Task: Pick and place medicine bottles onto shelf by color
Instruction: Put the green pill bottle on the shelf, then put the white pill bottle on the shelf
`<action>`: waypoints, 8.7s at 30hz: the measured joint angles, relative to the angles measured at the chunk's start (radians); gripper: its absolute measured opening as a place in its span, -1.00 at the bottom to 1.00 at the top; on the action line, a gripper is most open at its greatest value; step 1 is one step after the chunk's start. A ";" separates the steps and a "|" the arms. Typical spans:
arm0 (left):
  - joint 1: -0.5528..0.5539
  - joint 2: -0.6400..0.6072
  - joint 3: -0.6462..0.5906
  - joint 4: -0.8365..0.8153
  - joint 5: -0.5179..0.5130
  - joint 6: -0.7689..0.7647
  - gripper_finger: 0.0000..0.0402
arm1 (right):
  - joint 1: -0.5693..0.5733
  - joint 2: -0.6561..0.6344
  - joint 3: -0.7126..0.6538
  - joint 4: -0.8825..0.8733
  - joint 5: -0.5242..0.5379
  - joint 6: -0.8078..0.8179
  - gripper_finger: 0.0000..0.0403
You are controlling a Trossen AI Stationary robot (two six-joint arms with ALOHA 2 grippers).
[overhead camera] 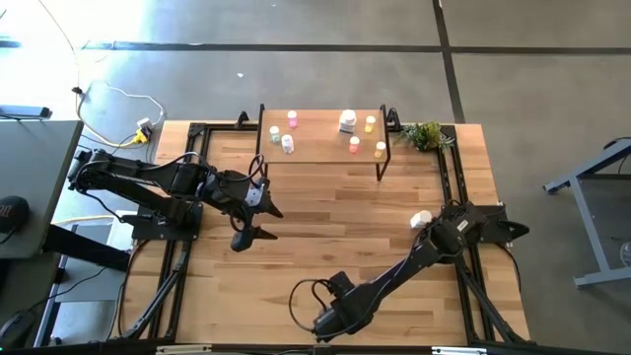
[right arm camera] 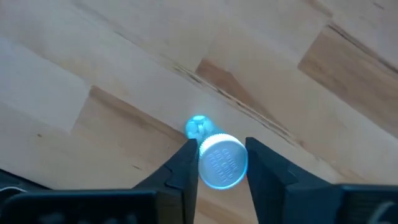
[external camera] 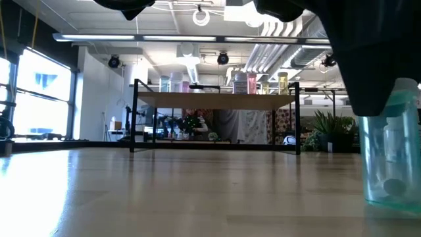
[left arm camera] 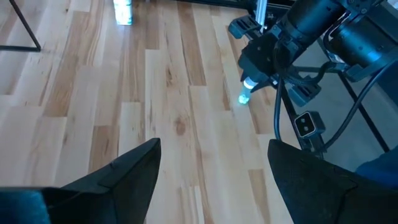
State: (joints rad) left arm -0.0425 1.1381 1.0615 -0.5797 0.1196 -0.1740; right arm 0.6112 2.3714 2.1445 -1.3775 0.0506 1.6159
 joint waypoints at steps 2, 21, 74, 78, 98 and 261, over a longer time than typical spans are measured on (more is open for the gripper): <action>0.000 0.000 0.000 0.000 0.000 0.017 0.42 | -0.004 -0.003 0.000 -0.001 -0.006 -0.004 -0.54; 0.111 0.000 0.000 -0.009 -0.118 0.176 0.42 | -0.169 -0.128 0.000 -0.111 0.103 -0.216 -0.51; 0.540 -0.005 0.000 -0.079 -0.240 0.182 0.42 | -1.000 -0.401 0.003 0.373 0.173 -2.248 -0.51; 0.540 -0.005 0.000 -0.078 -0.251 0.140 0.42 | -1.021 -0.401 0.003 0.373 0.165 -2.326 -0.51; 0.540 -0.005 0.000 -0.044 -0.266 0.078 0.42 | -1.008 -0.396 0.002 0.101 -0.032 -2.314 -0.51; 0.539 -0.005 0.000 0.007 -0.260 0.289 0.42 | -0.748 -1.302 -1.252 0.069 -0.123 -0.603 0.18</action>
State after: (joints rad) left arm 0.4969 1.1332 1.0615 -0.5731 -0.1406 0.1151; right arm -0.1372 1.0691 0.8921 -1.3088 -0.0721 1.0132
